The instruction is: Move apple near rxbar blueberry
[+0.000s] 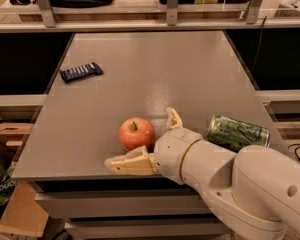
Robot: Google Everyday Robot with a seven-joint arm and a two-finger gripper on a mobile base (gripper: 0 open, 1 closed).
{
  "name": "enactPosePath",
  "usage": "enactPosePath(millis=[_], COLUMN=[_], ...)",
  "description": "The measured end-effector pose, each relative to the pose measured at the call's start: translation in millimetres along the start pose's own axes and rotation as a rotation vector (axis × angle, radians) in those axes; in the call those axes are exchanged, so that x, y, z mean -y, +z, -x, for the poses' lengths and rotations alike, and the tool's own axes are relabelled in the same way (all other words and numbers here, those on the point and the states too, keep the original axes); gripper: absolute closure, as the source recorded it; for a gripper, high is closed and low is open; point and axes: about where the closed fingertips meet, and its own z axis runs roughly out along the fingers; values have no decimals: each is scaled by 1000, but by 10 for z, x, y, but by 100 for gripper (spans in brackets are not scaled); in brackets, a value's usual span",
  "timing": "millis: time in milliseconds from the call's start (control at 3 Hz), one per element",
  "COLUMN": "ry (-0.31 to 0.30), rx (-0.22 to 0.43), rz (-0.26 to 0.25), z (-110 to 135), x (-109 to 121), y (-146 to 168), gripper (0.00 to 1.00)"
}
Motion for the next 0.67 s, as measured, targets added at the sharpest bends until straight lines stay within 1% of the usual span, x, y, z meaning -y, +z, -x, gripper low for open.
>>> enactPosePath(millis=[333,667], ry=[4,14], rx=[32,59], rz=[0,3], z=[-17,-49], x=[-13,-19], y=[45,79], gripper=[18,42])
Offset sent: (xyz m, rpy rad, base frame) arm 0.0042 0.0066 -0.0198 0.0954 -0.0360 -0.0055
